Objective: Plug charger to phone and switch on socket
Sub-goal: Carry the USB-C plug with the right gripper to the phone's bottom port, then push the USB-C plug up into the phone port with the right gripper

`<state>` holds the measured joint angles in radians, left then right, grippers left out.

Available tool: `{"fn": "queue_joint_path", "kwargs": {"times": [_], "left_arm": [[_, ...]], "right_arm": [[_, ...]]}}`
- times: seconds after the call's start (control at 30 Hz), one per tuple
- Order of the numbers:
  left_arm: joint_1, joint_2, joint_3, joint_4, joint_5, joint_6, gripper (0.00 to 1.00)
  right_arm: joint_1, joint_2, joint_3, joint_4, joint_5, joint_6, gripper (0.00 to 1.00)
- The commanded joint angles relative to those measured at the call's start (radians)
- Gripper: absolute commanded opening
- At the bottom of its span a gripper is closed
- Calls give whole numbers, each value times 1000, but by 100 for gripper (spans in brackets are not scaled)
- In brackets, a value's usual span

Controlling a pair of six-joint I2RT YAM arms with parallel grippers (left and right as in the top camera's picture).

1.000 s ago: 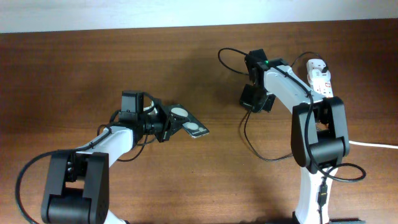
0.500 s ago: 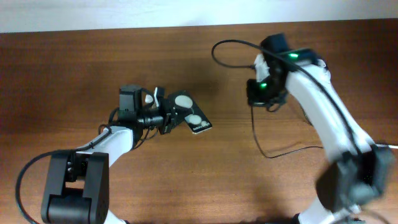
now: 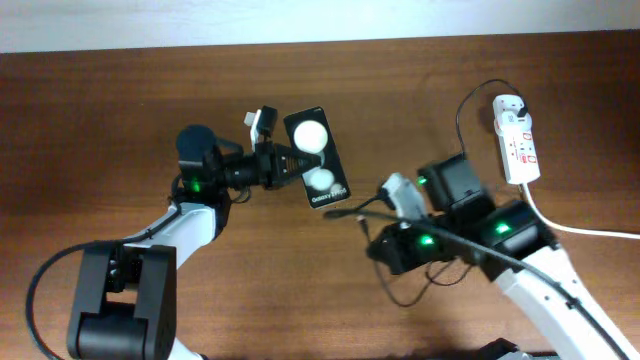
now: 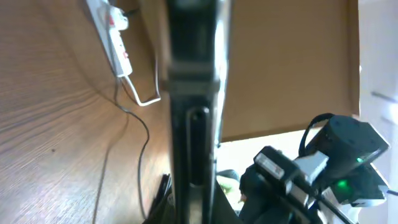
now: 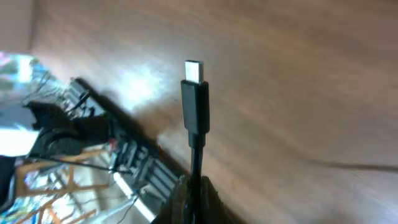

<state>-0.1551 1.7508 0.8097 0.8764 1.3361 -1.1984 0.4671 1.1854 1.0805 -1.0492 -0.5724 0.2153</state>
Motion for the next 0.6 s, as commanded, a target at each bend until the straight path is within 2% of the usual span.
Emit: {"fn": "queue_joint_path", "kwargs": {"times": [0.0, 0.1, 0.3, 0.43, 0.57], "left_arm": [[-29, -2, 13, 89, 18, -58, 0], [-33, -2, 13, 185, 18, -115, 0], [-33, -2, 13, 186, 45, -152, 0], [-33, -2, 13, 186, 106, -153, 0], [-32, -2, 13, 186, 125, -234, 0]], "right_arm": [[97, -11, -28, 100, -45, 104, 4], [167, -11, -28, 203, 14, 161, 4], [176, -11, -28, 214, 48, 187, 4], [176, -1, -28, 216, 82, 265, 4], [176, 1, -28, 211, 87, 322, 4]]}}
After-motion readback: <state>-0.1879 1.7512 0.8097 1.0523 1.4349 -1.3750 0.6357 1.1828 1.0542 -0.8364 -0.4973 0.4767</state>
